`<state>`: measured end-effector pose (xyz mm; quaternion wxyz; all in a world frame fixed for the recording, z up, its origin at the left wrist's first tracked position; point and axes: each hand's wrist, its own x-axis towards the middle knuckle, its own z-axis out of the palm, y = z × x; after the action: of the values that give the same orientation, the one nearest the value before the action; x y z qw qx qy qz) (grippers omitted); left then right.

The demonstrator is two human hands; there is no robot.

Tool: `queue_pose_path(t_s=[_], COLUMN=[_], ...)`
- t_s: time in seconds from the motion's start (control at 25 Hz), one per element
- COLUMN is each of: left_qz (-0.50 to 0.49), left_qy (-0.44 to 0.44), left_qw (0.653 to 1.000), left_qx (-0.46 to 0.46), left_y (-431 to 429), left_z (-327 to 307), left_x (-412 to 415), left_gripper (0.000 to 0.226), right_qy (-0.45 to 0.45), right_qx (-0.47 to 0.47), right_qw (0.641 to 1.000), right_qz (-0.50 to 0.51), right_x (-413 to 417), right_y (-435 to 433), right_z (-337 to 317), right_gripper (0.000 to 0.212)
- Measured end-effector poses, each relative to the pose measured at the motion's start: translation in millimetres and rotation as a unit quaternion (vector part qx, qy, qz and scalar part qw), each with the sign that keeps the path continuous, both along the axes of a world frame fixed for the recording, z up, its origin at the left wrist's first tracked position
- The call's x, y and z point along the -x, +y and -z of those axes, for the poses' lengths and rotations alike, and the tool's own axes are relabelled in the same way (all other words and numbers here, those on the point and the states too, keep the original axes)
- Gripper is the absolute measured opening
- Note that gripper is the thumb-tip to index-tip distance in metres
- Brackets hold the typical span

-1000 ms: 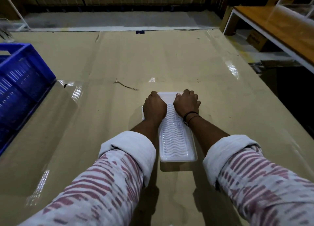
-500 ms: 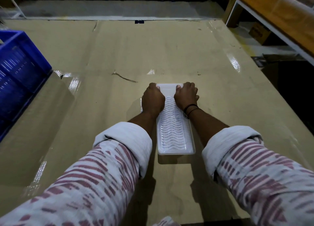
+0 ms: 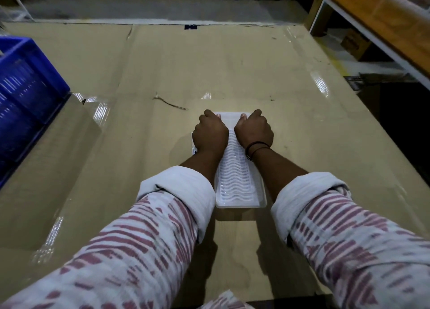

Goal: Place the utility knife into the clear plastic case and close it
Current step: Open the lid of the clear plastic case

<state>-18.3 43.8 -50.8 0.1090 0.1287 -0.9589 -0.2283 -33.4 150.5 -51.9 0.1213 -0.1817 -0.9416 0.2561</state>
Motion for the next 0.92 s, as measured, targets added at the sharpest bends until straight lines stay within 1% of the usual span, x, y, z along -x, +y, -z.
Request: queue_pose_path(t_s=[0.12,0.24,0.36,0.48,0.56,0.64,0.8,0.84,0.92], left_qz=[-0.006,-0.006,-0.002,-0.003,0.004,0.014,-0.018,-0.017,-0.007], left_qy=[-0.007,0.008,0.021,0.018,0.012,-0.016,-0.089,-0.099,-0.091], left_qw=[1.0,1.0,1.0,1.0,1.0,1.0,0.993,0.991,0.992], left_qx=[-0.011,-0.01,-0.006,-0.018,-0.019,-0.022,-0.078,-0.092,-0.091], left_y=[0,-1,-2,-4,-5,-5,-9,-8,-5], left_z=[-1,0,0,-4,-8,-15,-19,-16,-10], left_x=[1,0,-2,-5,-8,-10,-25,-33,-48], left_gripper=[0.035,0.032,0.026,0.026,0.029,0.033,0.051,0.053,0.053], right_qy=[0.006,0.022,0.036,0.04,0.028,0.008,-0.024,-0.025,-0.027], right_qx=[-0.009,-0.038,-0.065,-0.072,-0.06,-0.043,-0.005,-0.006,-0.023], right_qw=[1.0,0.999,0.997,0.997,0.998,0.999,1.0,1.0,0.999], right_qz=[0.004,0.003,-0.003,-0.006,-0.012,-0.011,-0.008,-0.007,-0.008], right_x=[-1,-3,-5,-10,-12,-14,-28,-34,-46], right_y=[0,0,0,0,-1,2,12,14,15], right_z=[-1,-3,-6,-10,-13,-18,-22,-20,-15], right_gripper=[0.044,0.043,0.038,0.034,0.033,0.036,0.051,0.054,0.055])
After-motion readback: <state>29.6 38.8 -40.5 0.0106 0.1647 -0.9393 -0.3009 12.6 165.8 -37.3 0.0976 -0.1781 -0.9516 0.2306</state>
